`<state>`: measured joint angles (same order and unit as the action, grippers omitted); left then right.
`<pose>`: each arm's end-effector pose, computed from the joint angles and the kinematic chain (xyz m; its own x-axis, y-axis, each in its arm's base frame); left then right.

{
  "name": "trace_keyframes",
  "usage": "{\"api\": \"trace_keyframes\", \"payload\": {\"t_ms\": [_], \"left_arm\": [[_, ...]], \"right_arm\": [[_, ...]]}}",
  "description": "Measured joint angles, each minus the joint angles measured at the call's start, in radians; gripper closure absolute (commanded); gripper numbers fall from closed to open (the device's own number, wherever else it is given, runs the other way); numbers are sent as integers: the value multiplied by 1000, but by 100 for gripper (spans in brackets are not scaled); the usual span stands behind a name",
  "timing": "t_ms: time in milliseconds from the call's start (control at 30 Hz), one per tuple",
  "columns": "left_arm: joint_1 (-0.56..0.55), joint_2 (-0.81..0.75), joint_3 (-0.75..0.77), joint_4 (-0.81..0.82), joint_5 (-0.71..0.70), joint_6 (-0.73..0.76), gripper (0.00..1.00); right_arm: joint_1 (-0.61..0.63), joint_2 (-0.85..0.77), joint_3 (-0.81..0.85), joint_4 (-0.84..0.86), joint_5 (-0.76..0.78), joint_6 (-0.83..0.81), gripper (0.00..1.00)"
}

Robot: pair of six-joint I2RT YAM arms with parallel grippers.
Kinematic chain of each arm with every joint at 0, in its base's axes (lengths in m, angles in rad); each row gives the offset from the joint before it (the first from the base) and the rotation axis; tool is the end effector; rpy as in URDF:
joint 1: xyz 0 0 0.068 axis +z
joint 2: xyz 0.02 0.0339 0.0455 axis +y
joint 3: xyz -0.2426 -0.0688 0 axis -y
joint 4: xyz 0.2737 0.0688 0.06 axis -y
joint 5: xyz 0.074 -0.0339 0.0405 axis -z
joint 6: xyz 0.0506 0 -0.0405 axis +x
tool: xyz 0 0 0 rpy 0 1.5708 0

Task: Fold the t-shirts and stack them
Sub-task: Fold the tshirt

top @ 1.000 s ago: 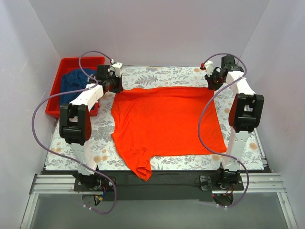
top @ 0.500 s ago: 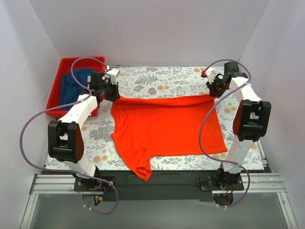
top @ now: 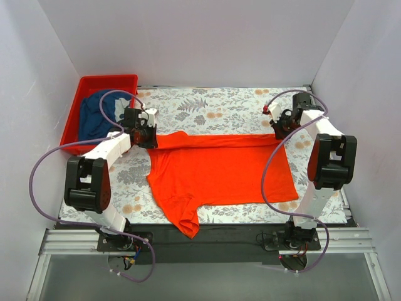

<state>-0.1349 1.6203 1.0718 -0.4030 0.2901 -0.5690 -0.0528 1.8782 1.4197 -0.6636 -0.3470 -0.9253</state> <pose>0.3626 -0.0638 0.1646 -0.8378 -0.4073 -0.3635 -0.1876 0.8401 -0.5090 0.4185 -0.0049 0.1678 -0.4633 -0.7278 -0.5057 -0.7775 0.6076 -0.1622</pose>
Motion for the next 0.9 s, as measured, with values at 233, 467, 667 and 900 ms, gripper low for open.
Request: {"api": "trace_keyframes", "payload": {"t_ms": [233,467,667,900], "left_arm": [[-8,54,-28,18,-17,-13,100],[-20,61,-54,16,-28,-17,100],[-20,52,-35,-9,-27,-19,100],[-20,32,-27,-23,-26,-14,100]], "right_arm": [[0,20,-31,40,24,1,99],[0,31,-35,60,39,2,99],[0,31,-29,62,53,-3,99],[0,26,-37,68,62,-33,99]]}}
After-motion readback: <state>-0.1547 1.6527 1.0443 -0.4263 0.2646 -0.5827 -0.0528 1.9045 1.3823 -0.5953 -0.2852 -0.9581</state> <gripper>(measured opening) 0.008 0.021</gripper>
